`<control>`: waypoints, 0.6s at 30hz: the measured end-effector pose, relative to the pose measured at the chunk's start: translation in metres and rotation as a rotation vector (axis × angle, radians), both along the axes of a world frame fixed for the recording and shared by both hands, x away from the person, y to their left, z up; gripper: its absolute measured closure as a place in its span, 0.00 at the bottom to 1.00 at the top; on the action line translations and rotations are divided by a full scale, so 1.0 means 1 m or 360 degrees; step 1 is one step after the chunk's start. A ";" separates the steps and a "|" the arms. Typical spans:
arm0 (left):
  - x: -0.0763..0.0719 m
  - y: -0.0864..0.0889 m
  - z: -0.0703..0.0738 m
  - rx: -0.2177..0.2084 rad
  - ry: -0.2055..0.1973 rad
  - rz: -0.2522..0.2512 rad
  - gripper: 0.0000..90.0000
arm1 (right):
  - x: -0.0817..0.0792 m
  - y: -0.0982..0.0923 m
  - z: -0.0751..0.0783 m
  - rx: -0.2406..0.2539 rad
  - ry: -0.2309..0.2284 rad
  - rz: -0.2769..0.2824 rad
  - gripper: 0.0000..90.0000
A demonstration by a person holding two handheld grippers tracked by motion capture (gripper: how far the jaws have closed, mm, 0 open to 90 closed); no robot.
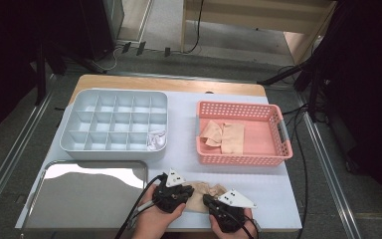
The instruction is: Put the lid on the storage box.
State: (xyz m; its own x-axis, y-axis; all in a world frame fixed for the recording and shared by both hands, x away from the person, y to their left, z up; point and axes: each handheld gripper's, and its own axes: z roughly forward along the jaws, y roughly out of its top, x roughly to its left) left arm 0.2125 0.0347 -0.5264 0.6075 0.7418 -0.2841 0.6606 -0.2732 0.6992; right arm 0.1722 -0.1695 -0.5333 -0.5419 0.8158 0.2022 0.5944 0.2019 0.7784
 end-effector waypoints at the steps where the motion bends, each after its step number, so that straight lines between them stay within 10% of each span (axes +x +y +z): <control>1: 0.001 0.002 0.000 0.0016 -0.0006 0.0009 0.97 | -0.001 -0.003 0.001 -0.0004 0.0007 -0.0008 0.98; 10: -0.008 0.002 0.003 0.0008 -0.0068 -0.0013 0.86 | -0.022 -0.044 0.010 0.0089 -0.0012 -0.0101 0.90; 18: -0.017 0.006 0.009 -0.0101 -0.0119 -0.0016 0.96 | -0.016 -0.071 0.009 0.0147 0.0014 -0.0291 0.80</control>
State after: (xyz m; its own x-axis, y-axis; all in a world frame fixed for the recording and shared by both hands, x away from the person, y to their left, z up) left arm 0.1951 0.0409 -0.5173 0.6358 0.7177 -0.2840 0.6035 -0.2329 0.7626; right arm 0.1559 -0.2409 -0.5243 -0.3846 0.8781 0.2849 0.6214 0.0180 0.7833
